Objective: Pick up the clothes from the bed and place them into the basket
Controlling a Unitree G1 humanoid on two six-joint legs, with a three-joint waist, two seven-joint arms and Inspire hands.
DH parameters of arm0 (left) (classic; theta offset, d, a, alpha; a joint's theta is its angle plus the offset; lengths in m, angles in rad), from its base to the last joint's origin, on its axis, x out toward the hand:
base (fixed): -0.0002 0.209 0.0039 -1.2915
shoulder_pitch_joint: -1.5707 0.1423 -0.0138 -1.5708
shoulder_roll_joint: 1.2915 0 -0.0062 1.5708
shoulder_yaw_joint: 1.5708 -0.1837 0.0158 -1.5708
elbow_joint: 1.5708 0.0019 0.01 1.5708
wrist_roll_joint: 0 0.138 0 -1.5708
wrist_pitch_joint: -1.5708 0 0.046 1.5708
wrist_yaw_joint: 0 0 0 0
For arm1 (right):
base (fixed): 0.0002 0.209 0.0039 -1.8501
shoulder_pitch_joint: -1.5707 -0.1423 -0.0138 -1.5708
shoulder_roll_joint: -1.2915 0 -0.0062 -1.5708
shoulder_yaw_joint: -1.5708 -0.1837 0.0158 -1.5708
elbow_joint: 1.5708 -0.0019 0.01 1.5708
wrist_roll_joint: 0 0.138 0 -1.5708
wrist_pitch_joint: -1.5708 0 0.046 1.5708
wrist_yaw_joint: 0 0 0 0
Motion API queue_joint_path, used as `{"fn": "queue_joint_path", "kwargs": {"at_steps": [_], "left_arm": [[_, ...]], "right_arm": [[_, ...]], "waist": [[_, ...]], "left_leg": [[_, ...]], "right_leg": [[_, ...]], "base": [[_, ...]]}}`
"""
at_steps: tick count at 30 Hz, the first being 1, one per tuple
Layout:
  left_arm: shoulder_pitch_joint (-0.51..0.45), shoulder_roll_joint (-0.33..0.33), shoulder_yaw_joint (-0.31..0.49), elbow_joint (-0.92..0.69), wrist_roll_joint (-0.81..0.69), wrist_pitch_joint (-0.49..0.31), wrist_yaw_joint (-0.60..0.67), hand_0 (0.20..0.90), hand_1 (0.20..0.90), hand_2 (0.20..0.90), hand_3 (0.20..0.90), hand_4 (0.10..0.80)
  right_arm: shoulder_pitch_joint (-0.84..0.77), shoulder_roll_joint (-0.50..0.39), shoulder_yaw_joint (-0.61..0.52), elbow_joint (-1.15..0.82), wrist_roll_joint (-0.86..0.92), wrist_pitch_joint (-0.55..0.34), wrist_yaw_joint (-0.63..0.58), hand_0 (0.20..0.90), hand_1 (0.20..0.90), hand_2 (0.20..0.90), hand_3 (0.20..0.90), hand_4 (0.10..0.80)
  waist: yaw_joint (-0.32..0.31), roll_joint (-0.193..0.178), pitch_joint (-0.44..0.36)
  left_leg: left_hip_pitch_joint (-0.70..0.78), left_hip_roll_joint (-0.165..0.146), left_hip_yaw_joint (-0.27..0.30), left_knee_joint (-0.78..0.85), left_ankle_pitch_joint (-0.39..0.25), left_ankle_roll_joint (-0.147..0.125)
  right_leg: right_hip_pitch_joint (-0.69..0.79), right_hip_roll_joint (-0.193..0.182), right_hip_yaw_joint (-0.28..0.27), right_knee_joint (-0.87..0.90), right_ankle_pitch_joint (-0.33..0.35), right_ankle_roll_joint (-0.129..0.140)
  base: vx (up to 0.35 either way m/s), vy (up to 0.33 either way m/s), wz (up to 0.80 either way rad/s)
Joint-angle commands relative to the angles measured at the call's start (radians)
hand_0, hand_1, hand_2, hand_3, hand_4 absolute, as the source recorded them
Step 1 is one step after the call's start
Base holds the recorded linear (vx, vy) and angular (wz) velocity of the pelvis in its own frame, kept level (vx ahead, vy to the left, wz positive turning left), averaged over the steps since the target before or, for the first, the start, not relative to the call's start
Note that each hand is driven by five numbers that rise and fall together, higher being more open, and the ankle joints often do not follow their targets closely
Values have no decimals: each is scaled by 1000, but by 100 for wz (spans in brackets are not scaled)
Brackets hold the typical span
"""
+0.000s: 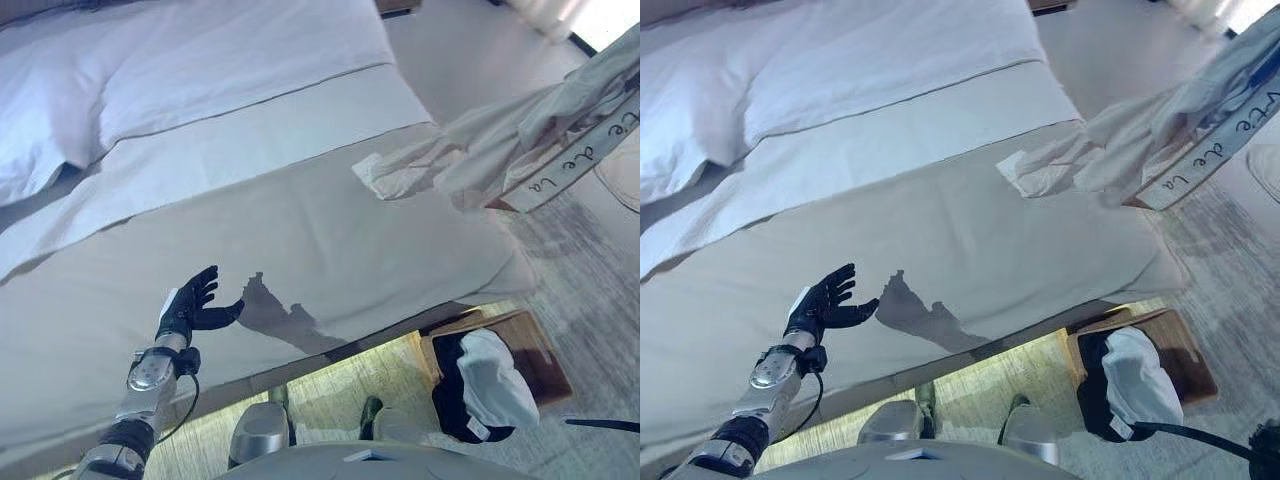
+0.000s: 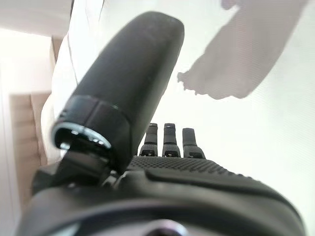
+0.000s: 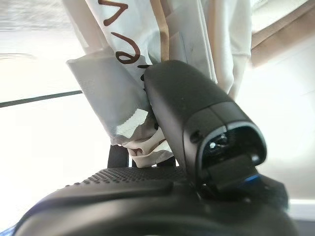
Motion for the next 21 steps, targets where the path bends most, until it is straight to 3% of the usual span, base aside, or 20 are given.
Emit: {"fn": "queue_joint_path", "kwargs": {"at_steps": [1, 13, 21], "left_arm": [[21, 30, -2, -11, 38, -78, -1, 900, 900, 900, 900, 800], [-9, 37, -6, 80, 70, -78, -36, 900, 900, 900, 900, 800], [-21, 36, 8, 117, 73, -81, -51, 900, 900, 900, 900, 800]], "right_arm": [[-78, -154, 12, -95, 57, -46, -76, 300, 300, 300, 200, 100], [43, -296, -89, -151, 99, 8, -115, 300, 300, 300, 200, 100], [135, -369, -186, -143, 138, -6, -97, 300, 300, 300, 200, 100]], "waist": [[-27, -33, -211], [-133, -37, -241], [-188, -27, -254]], "left_leg": [[-23, 34, 5, 10, -96, -92], [8, 47, 63, 6, -113, -84], [19, 51, 88, -2, -116, -89]], "right_leg": [[19, 8, 27, 96, -56, 39], [0, 44, 122, 95, -59, 36], [-11, 55, 165, 73, -42, 44]], "base": [[-14, -3, -14], [22, -11, -28], [10, -5, -13]]}}
